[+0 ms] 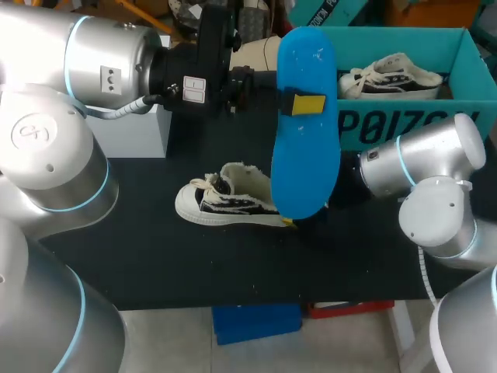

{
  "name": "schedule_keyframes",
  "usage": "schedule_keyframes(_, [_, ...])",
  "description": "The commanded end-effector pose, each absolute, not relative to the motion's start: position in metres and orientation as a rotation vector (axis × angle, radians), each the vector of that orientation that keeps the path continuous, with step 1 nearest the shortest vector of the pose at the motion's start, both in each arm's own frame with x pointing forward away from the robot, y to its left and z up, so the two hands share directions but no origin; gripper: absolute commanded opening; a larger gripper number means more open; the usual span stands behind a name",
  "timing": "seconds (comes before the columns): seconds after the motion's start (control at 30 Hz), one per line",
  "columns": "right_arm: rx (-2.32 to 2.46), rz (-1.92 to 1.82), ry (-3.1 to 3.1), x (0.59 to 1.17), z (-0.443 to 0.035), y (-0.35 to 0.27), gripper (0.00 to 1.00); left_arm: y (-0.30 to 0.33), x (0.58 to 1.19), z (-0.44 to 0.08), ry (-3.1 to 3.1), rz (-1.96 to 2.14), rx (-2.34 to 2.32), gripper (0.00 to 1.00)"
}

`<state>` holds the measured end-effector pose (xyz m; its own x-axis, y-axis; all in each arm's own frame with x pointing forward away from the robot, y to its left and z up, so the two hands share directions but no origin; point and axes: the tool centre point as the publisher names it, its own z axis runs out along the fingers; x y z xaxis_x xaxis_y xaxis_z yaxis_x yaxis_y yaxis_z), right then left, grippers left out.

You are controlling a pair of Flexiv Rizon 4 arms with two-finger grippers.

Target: Take the shoe out of the shoebox, open the shoe tongue, remove and reinsert the insole, then place the shoe into the shoebox

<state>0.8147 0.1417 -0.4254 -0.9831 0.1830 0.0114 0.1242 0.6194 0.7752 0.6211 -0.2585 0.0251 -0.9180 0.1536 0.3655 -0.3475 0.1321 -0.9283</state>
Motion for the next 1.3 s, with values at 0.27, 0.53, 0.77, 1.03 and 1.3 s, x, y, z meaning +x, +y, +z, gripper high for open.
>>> schedule_keyframes(0.27, [0.251,1.388,2.74,0.816,-0.431,0.14,1.0,-0.261,0.621,0.024,-2.045,1.843,0.19,0.0])
schedule_keyframes(0.53, [0.237,0.973,2.977,0.813,-0.42,0.134,1.0,-0.261,0.621,0.024,-2.045,1.843,0.19,0.0])
schedule_keyframes(0.77, [0.254,0.583,3.059,0.815,-0.403,0.134,1.0,-0.261,0.621,0.024,-2.045,1.843,0.19,0.0])
schedule_keyframes(1.03, [0.23,0.067,3.085,0.82,-0.397,0.142,1.0,-0.261,0.621,0.024,-2.045,1.843,0.19,0.0])
schedule_keyframes(1.3, [0.202,-0.102,3.059,0.826,-0.391,0.157,1.0,-0.261,0.621,0.024,-2.045,1.843,0.19,0.0])
